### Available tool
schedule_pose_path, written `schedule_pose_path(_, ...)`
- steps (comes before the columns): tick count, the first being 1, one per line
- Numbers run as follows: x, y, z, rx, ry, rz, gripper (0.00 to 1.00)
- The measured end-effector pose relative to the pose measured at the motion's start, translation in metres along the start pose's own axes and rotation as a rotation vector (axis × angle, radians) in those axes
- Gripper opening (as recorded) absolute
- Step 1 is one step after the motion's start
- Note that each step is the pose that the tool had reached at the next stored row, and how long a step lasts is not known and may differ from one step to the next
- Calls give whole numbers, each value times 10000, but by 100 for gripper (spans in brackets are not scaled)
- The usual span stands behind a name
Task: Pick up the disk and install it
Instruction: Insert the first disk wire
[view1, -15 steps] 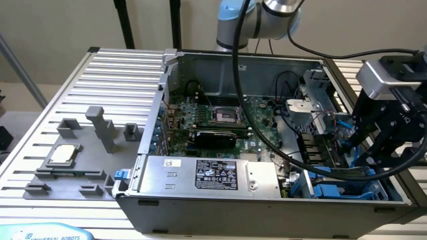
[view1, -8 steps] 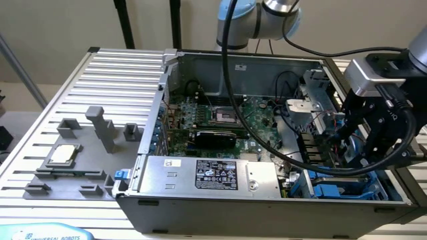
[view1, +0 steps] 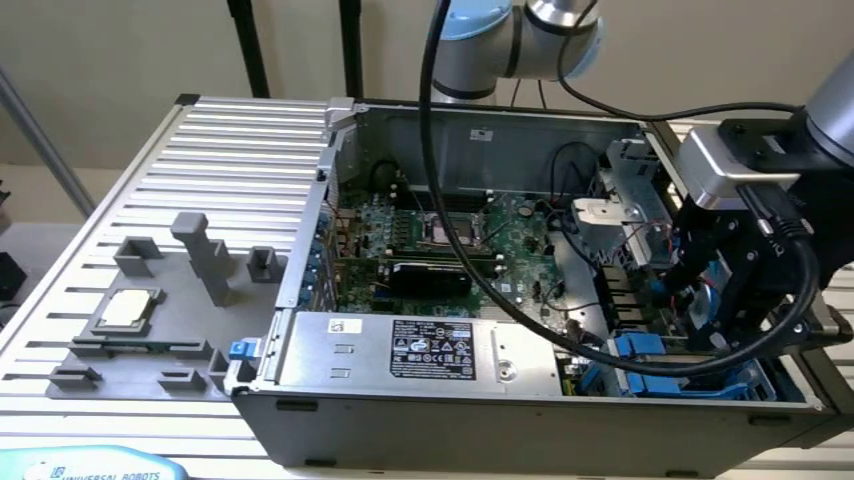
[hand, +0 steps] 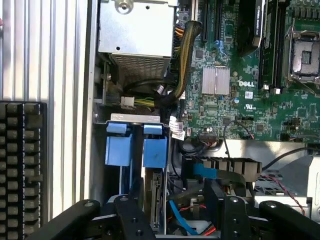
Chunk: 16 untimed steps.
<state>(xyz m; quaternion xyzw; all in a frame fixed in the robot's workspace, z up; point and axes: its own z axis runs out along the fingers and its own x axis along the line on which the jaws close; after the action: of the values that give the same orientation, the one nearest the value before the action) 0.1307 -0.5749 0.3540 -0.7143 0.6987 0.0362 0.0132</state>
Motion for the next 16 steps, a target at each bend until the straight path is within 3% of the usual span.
schedule_pose_path(6, 123, -24, -33, -5, -150, -4, 60)
schedule_pose_path(12, 195, -147, -69, -56, -289, -5, 60)
schedule_pose_path(16, 235, -247, -83, -106, -352, -3, 60)
